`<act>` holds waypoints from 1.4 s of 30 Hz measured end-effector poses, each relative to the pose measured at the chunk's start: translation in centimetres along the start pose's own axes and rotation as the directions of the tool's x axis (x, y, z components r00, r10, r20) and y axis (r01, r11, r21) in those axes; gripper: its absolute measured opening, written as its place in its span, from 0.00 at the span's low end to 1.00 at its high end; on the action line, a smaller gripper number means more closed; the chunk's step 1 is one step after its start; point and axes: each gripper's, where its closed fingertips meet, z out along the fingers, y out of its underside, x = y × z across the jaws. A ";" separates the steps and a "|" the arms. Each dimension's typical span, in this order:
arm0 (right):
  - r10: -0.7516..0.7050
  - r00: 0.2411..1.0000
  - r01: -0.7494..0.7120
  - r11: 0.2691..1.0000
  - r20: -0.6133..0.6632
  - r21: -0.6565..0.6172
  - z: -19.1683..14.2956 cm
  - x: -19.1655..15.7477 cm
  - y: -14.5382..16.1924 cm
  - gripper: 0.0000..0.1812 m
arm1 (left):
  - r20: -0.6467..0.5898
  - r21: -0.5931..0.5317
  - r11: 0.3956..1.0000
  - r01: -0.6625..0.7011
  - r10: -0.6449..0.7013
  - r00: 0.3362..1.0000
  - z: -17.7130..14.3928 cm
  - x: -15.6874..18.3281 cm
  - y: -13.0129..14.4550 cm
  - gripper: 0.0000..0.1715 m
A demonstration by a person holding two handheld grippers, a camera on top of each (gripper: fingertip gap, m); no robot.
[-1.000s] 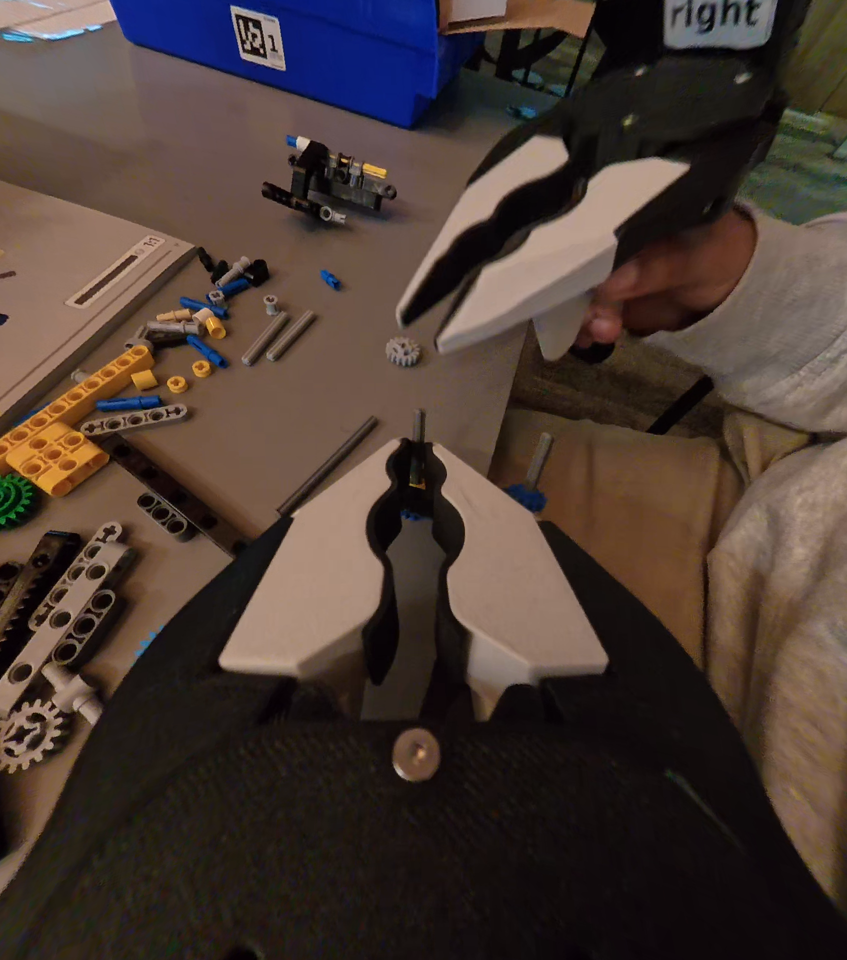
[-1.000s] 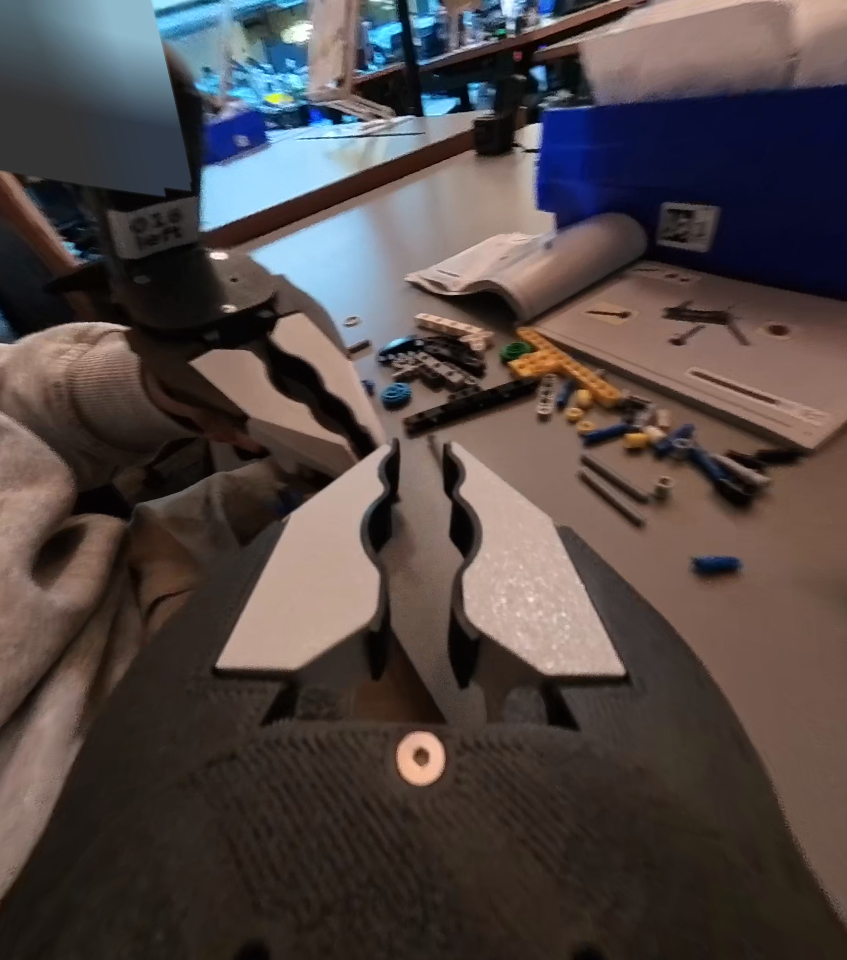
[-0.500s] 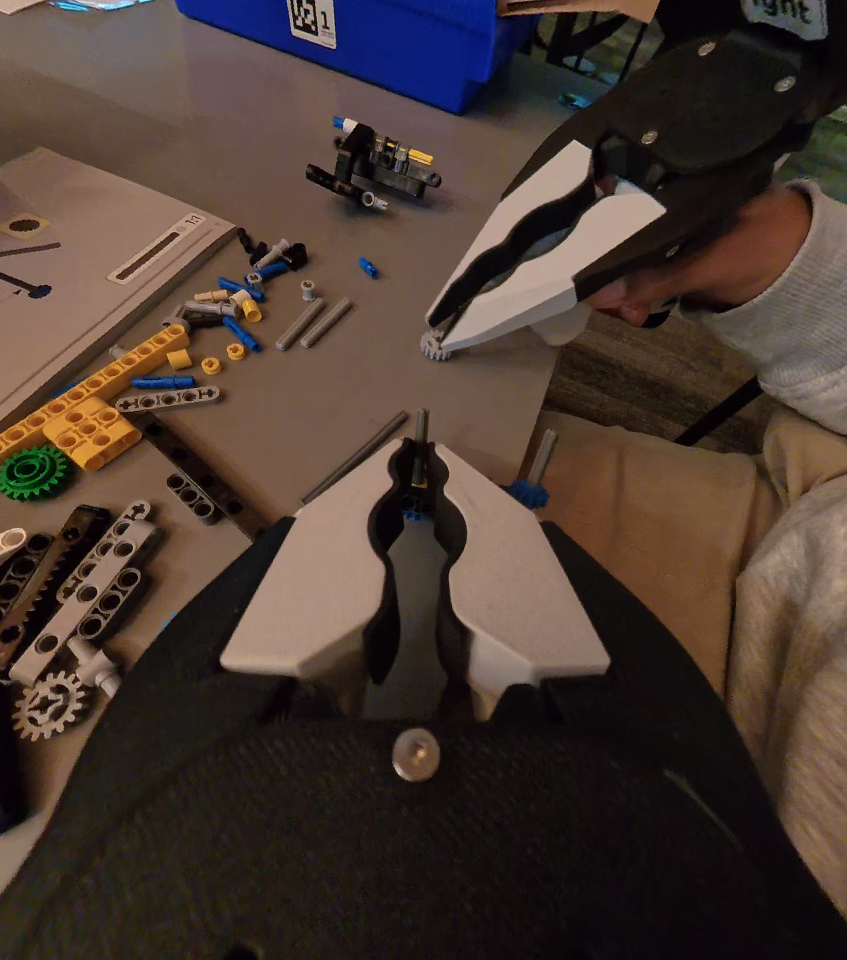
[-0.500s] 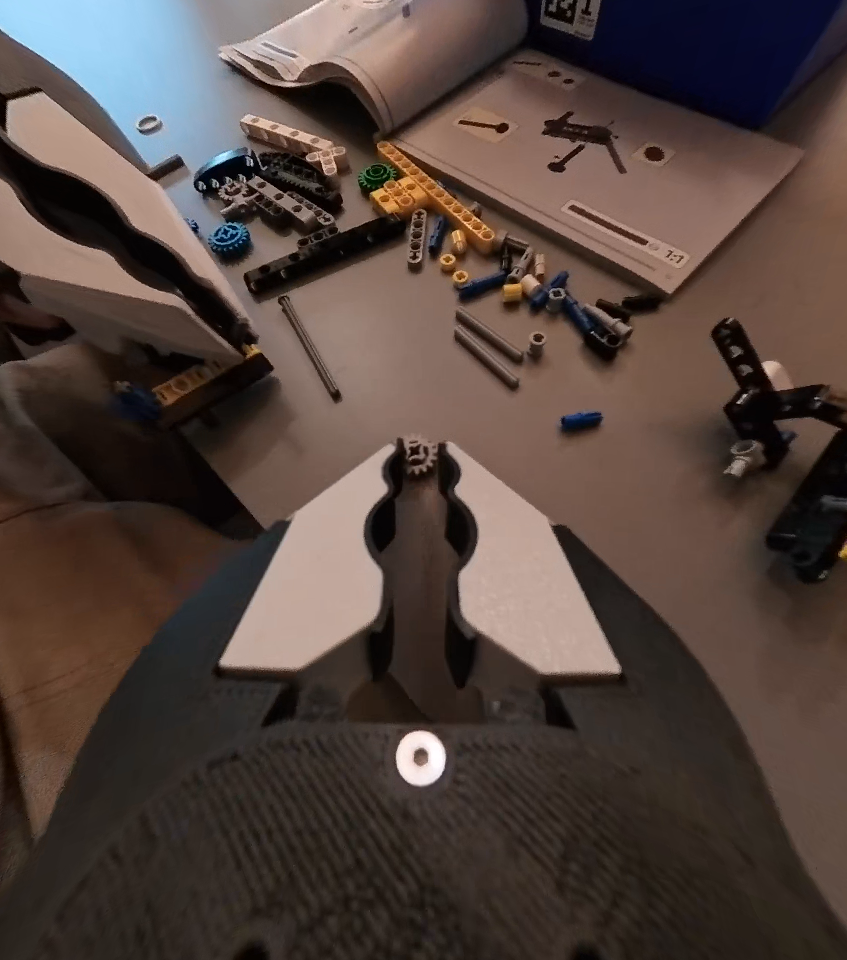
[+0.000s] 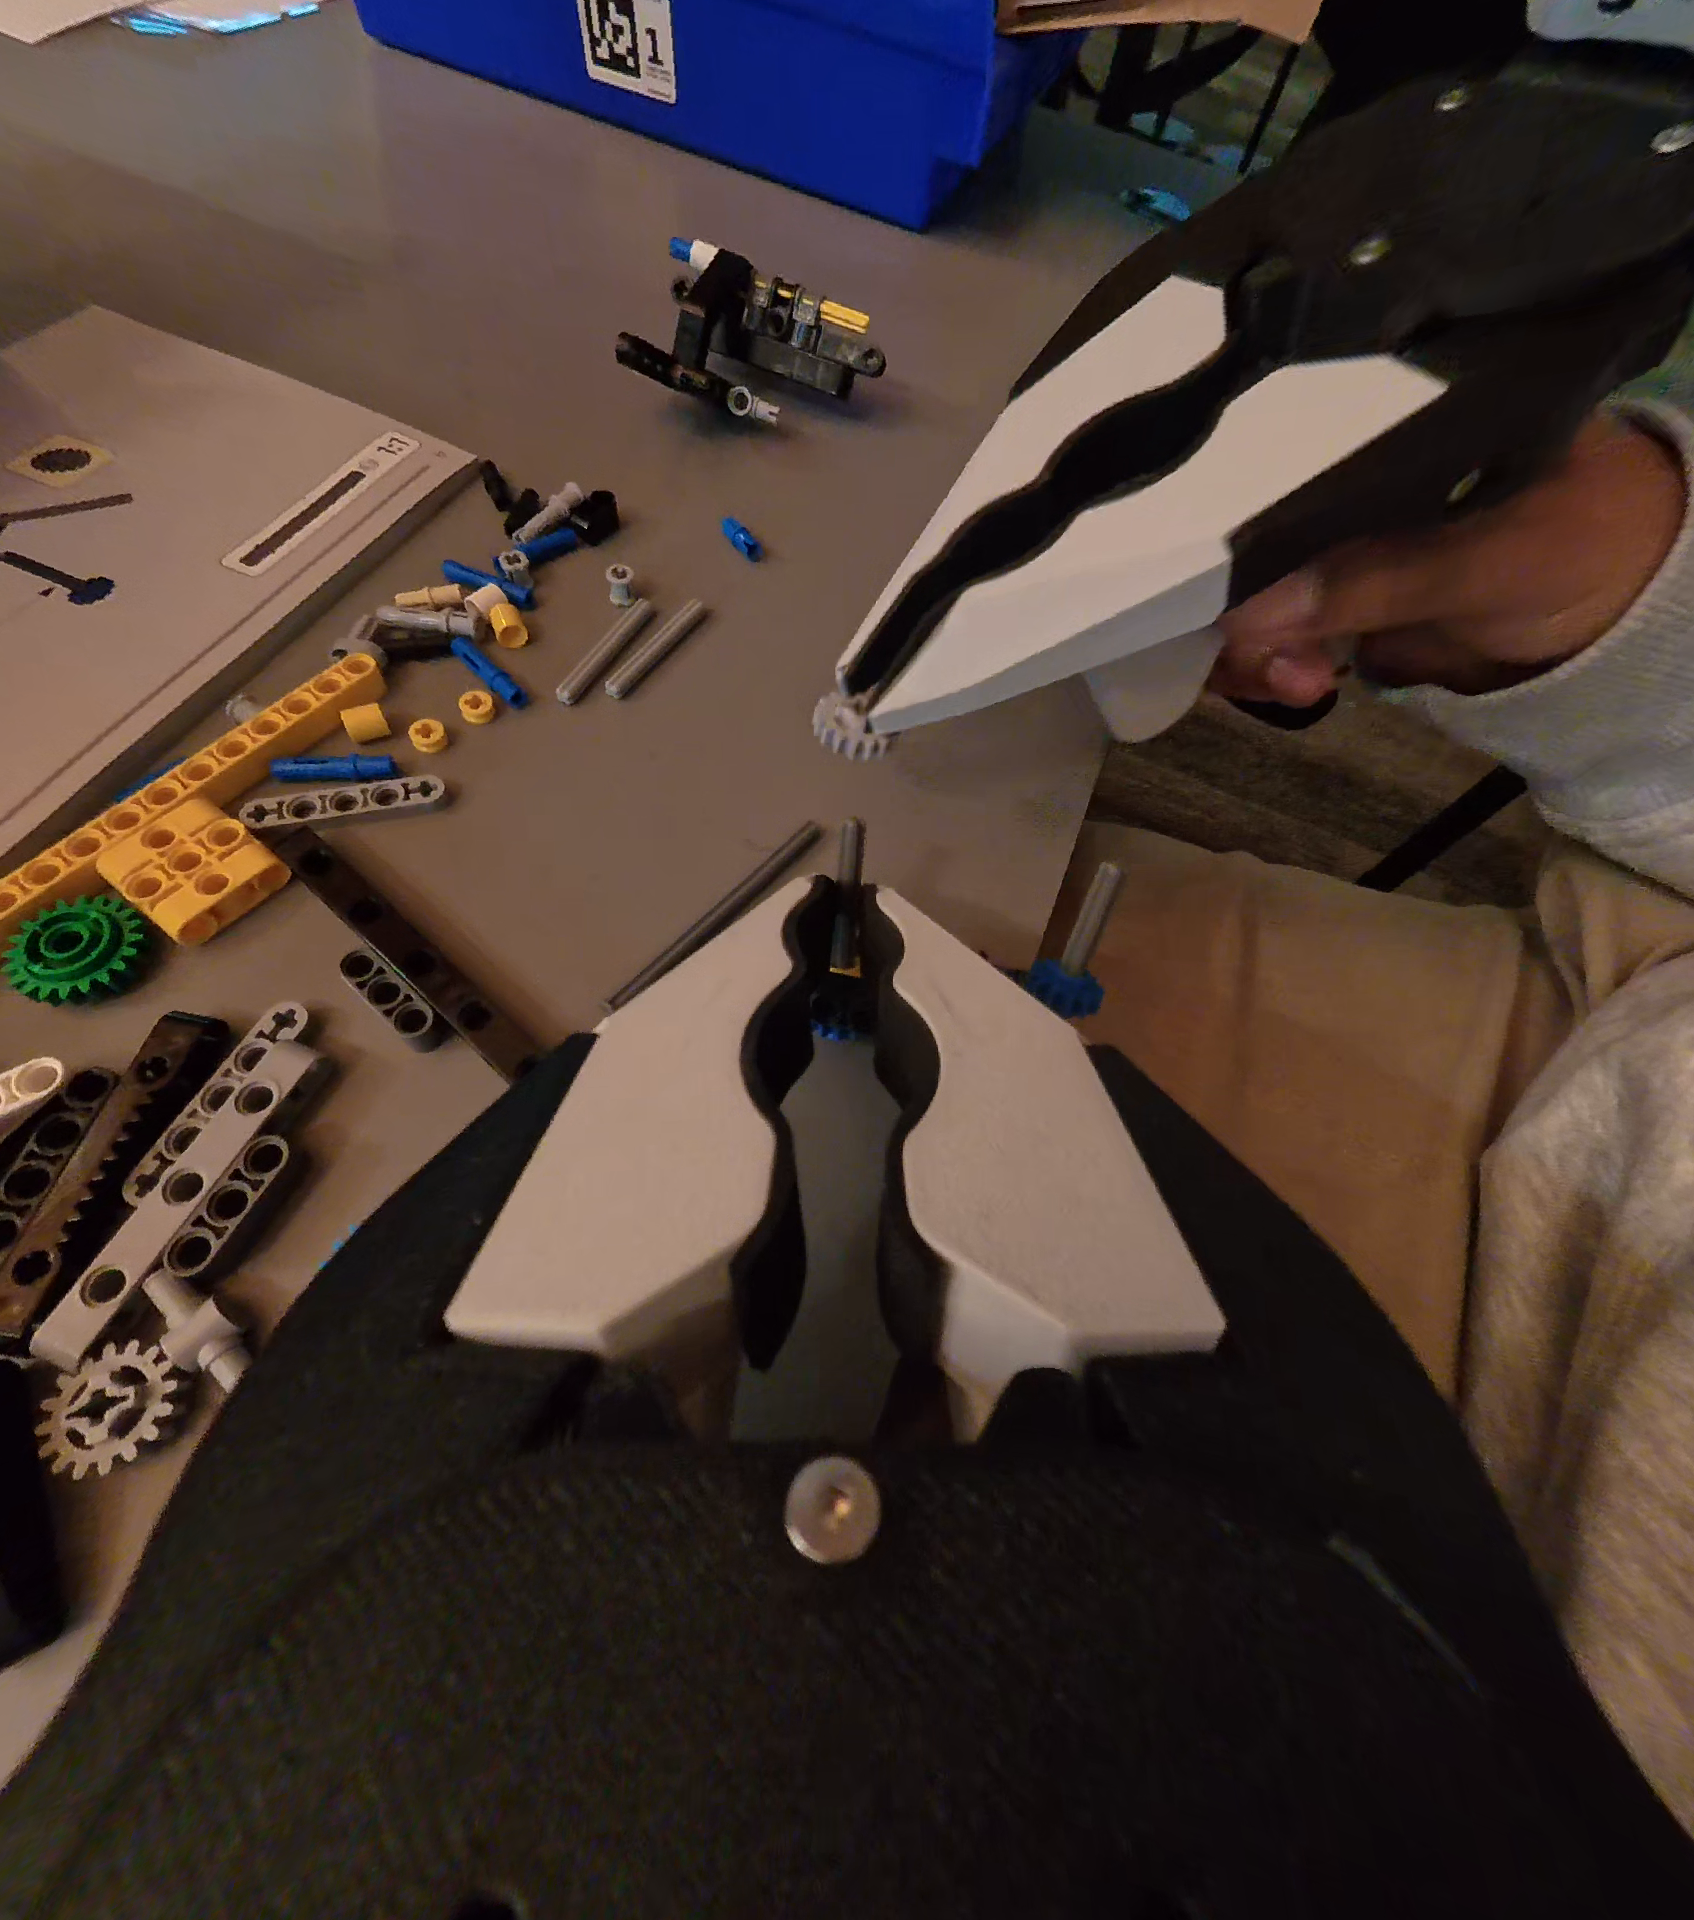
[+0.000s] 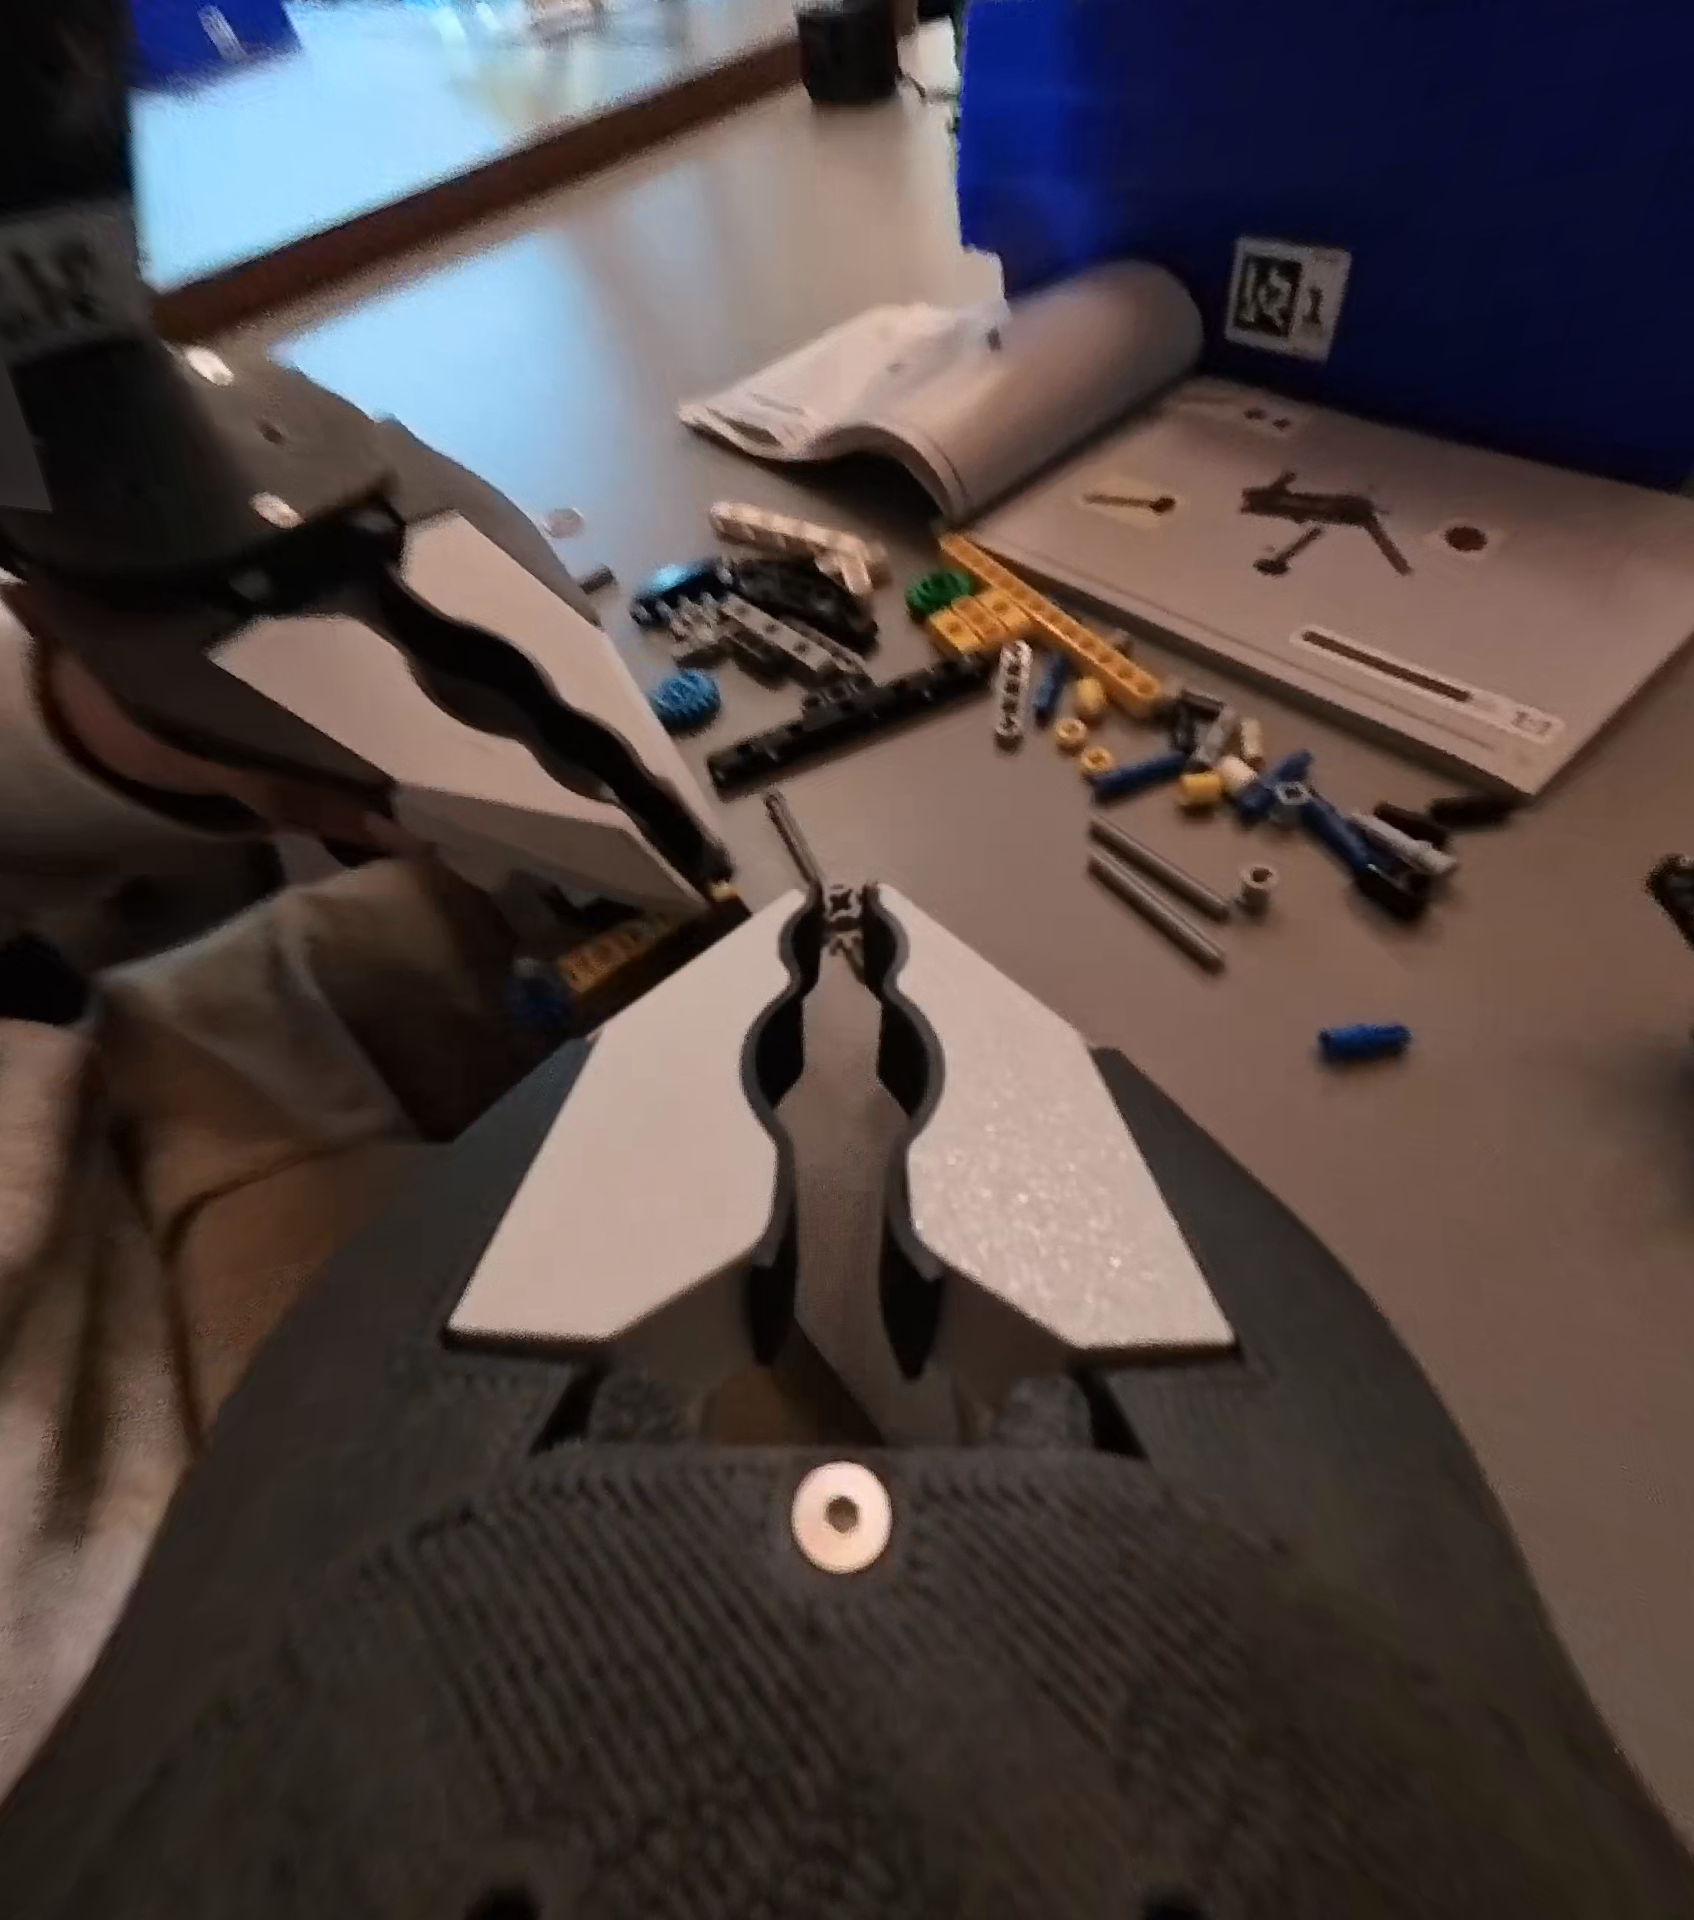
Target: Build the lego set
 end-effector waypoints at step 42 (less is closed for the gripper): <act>-0.305 0.929 0.359 0.608 0.208 -0.708 -1.8 1.7 5.1 0.12 | -0.035 -0.007 0.999 0.049 -0.050 0.998 -0.4 -0.4 0.0 0.01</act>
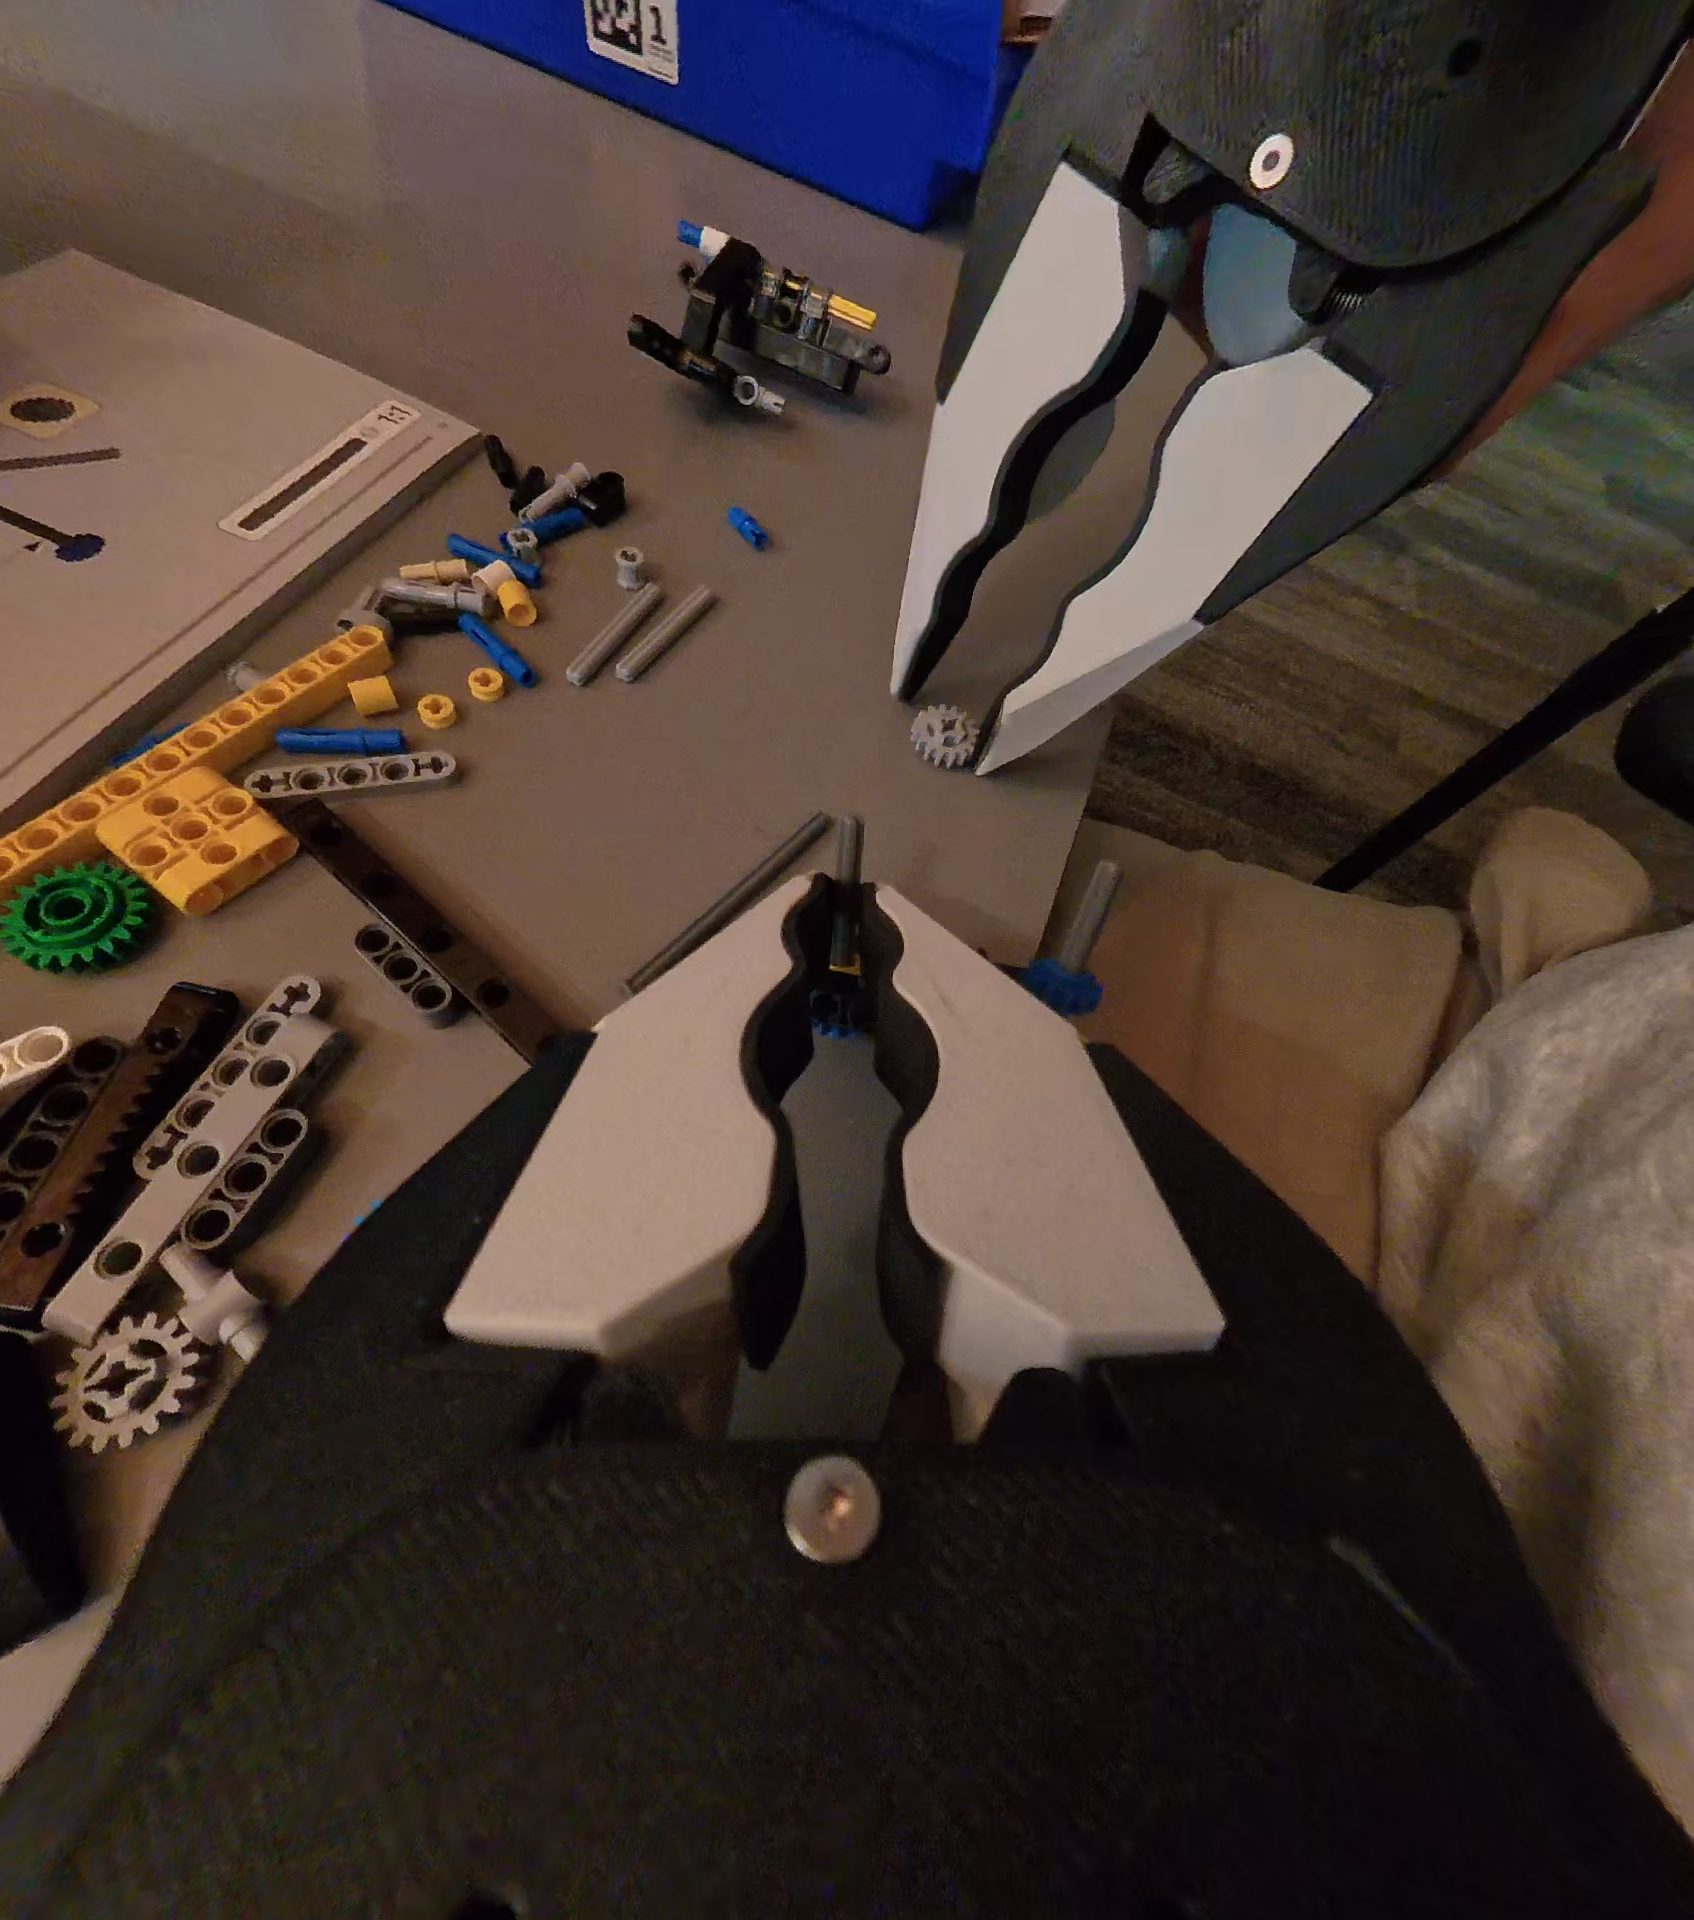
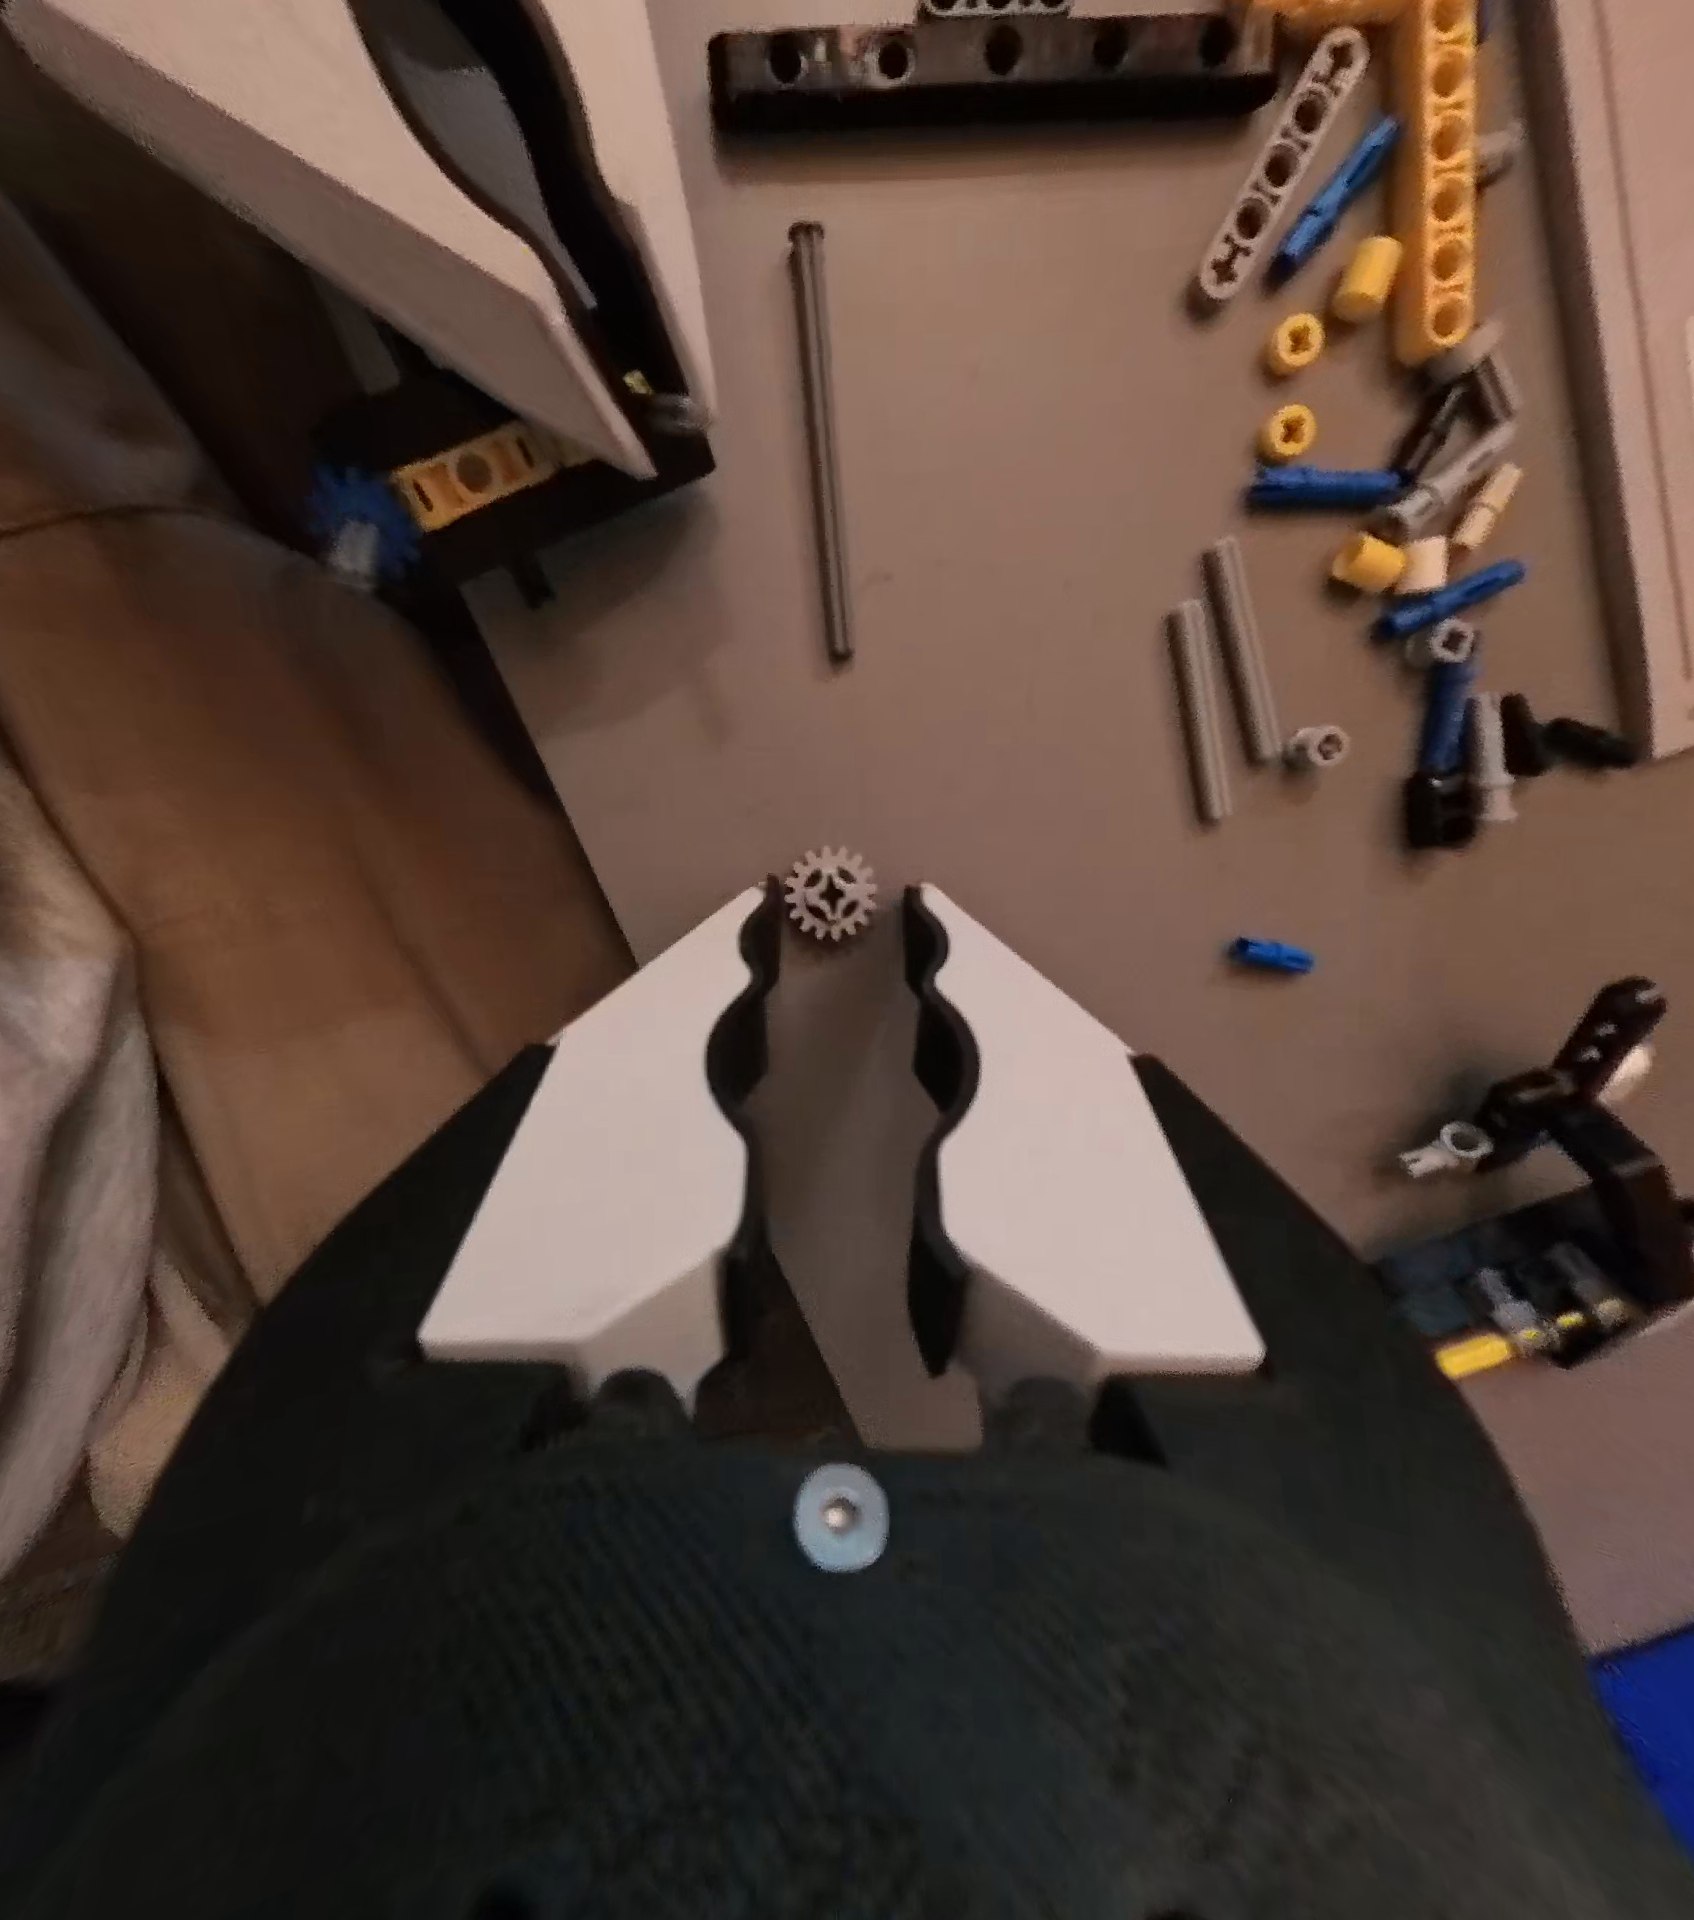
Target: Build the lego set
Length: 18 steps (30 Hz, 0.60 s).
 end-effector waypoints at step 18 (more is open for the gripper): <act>-0.094 0.995 0.080 0.960 0.039 0.267 -2.9 -0.9 -5.9 0.08 | -0.033 -0.016 0.999 0.041 -0.041 0.999 0.1 0.0 0.3 0.02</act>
